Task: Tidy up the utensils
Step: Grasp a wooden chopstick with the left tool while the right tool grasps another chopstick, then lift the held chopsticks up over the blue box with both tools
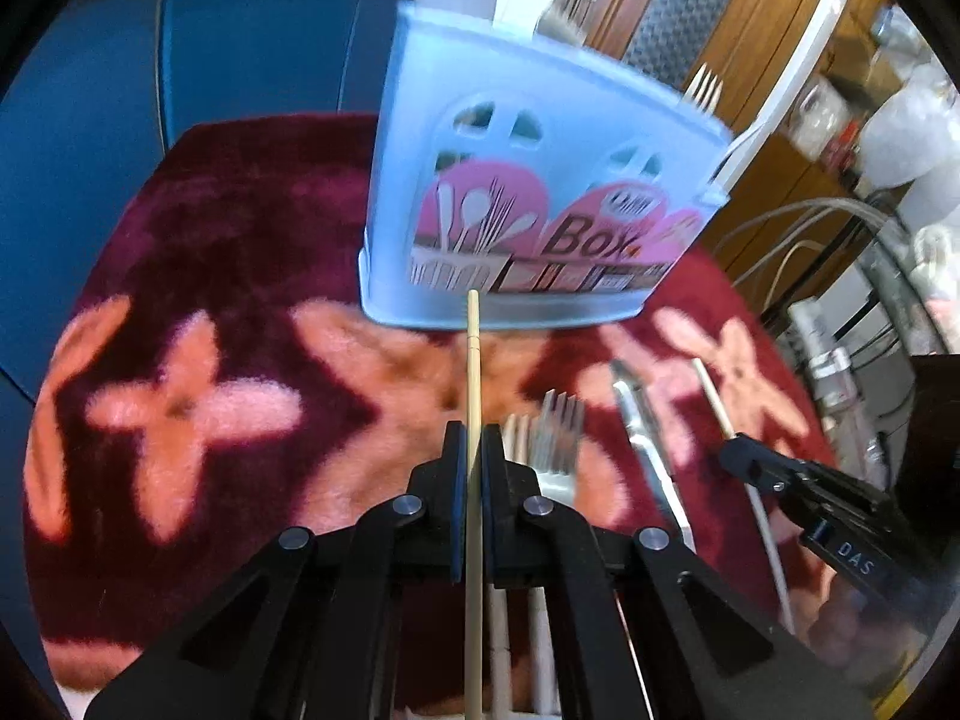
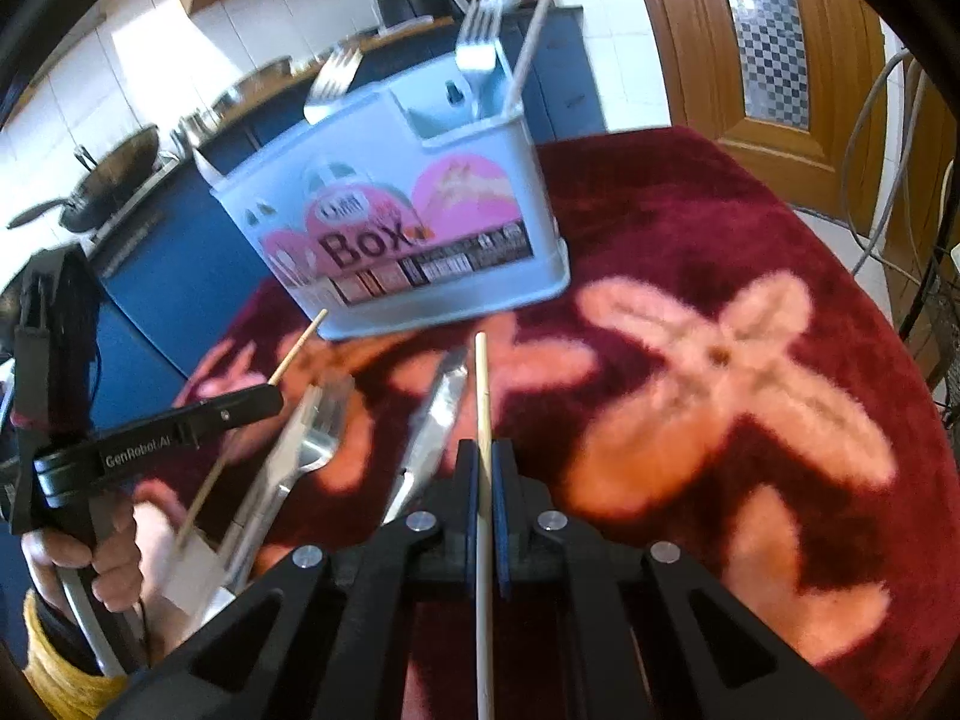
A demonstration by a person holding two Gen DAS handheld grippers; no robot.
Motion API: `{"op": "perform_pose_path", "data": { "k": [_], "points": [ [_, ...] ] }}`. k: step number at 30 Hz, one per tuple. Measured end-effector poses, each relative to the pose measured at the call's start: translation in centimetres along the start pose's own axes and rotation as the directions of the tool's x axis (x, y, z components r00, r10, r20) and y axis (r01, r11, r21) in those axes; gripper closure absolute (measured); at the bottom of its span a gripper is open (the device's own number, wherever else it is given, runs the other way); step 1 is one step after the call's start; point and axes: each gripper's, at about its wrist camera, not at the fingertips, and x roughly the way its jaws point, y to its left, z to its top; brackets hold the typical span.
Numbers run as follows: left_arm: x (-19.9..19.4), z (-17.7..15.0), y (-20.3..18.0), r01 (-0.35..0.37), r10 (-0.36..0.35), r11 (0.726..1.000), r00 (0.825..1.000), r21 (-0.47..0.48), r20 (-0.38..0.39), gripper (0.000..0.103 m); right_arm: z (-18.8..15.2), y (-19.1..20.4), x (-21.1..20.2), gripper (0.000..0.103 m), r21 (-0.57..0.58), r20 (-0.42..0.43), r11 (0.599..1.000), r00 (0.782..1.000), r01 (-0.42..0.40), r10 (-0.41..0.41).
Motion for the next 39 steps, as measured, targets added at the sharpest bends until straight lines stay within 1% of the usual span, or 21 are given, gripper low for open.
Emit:
{"op": "perform_pose_path", "data": {
  "k": [3,6,9,10,12,14,18,19,22,24,26,29,35,39],
  "points": [
    [-2.0,0.0,-0.4,0.041,-0.040,0.999,0.997,-0.010,0.071,0.101,0.6,0.8,-1.3,0.097,-0.017,0.066,0.999,0.997,-0.032,0.034],
    [-3.5,0.7,-0.9,0.074,-0.072,0.997,0.990,-0.013,0.123,0.101,1.4,1.7,-2.6,0.097,-0.040,0.135,0.997,0.989,-0.061,0.066],
    [-5.0,1.4,-1.4,0.109,-0.106,0.994,0.977,-0.007,0.185,0.101,2.3,2.2,-3.6,0.097,-0.058,0.193,0.995,0.977,-0.077,0.087],
    [-5.5,1.8,-1.7,0.124,-0.121,0.992,0.971,-0.001,0.209,0.101,2.8,2.3,-3.9,0.097,-0.061,0.213,0.994,0.972,-0.085,0.096],
    [-5.9,2.3,-2.0,0.138,-0.137,0.990,0.966,0.010,0.220,0.101,3.4,2.4,-4.1,0.097,-0.058,0.226,0.994,0.969,-0.094,0.105],
    [-5.4,2.7,-2.9,0.134,-0.132,0.991,0.969,0.006,0.208,0.101,3.9,2.4,-4.2,0.097,-0.051,0.228,0.994,0.968,-0.099,0.108],
    [-3.8,2.0,-2.6,0.106,-0.102,0.994,0.986,-0.022,0.129,0.101,3.8,2.2,-3.9,0.097,-0.052,0.210,0.995,0.973,-0.086,0.095],
    [-3.3,1.6,-2.3,0.089,-0.085,0.996,0.992,-0.034,0.097,0.101,3.6,2.1,-3.6,0.097,-0.055,0.197,0.996,0.977,-0.074,0.083],
    [-1.9,0.3,-1.5,0.054,-0.052,0.996,0.998,-0.070,0.041,0.101,2.9,1.6,-2.7,0.097,-0.052,0.149,0.998,0.987,-0.047,0.054],
    [-1.4,-0.2,-1.0,0.027,-0.025,0.996,0.999,-0.084,0.021,0.101,2.4,1.2,-2.1,0.097,-0.045,0.118,0.998,0.992,-0.033,0.039],
    [-0.9,-0.6,-0.4,-0.022,0.023,0.995,1.000,-0.097,0.005,0.101,2.0,0.7,-1.1,0.097,-0.031,0.077,0.999,0.997,-0.018,0.021],
    [-0.3,-0.9,0.6,-0.064,0.062,0.990,0.998,-0.128,-0.017,0.101,1.6,-0.1,0.0,0.097,-0.014,0.033,1.000,0.999,0.002,-0.001],
    [0.6,-1.7,1.3,-0.089,0.078,0.986,0.994,-0.141,-0.081,0.101,1.0,-1.3,1.6,0.097,0.020,-0.040,0.999,0.999,0.032,-0.031],
    [0.5,-1.8,1.4,-0.099,0.086,0.988,0.990,-0.117,-0.111,0.100,0.8,-1.9,2.3,0.097,0.028,-0.088,0.998,0.995,0.047,-0.045]
  ]
}}
